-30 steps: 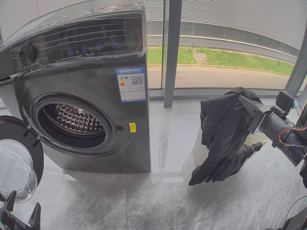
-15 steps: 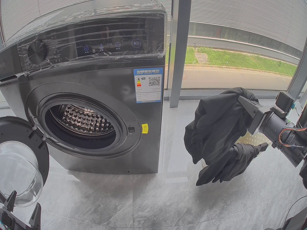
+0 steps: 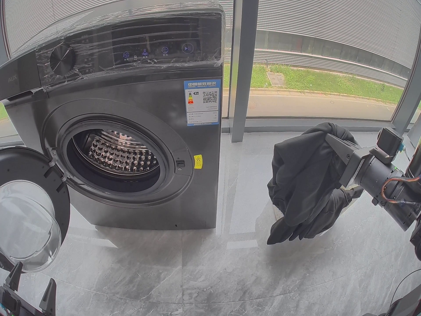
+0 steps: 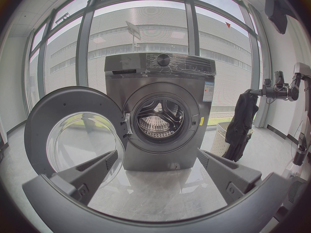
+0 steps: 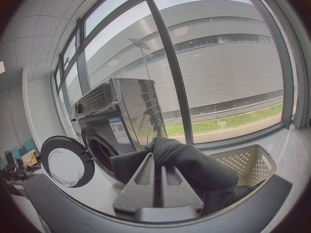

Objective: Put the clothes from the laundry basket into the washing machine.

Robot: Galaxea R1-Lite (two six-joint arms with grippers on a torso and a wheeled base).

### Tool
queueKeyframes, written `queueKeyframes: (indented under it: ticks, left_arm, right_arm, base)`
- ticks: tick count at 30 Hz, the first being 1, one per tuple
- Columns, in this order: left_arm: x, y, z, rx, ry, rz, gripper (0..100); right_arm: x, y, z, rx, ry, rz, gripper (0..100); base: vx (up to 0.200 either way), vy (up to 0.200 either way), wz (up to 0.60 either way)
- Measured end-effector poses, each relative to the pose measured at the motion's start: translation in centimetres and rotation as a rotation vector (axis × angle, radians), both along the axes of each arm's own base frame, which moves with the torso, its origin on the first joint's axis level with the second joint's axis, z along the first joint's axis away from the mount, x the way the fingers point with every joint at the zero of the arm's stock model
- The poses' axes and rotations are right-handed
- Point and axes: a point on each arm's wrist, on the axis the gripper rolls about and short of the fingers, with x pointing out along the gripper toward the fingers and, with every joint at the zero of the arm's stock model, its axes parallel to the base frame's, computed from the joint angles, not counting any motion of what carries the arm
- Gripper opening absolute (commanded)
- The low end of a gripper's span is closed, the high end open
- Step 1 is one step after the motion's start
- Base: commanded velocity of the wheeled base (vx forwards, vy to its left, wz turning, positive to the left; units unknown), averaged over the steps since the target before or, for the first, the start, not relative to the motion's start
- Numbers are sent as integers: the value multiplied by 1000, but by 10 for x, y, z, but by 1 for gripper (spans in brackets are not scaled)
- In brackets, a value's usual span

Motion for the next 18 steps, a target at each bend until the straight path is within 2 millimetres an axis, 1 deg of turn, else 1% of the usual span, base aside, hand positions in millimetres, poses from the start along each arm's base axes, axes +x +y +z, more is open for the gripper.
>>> queueKeyframes:
  ticks: [18]
  left_arm:
    - [0,0,0,1,1,-1,100]
  right_arm:
    - [-1,1,-2,-5,8,7,0]
  base:
    - [0,200,0]
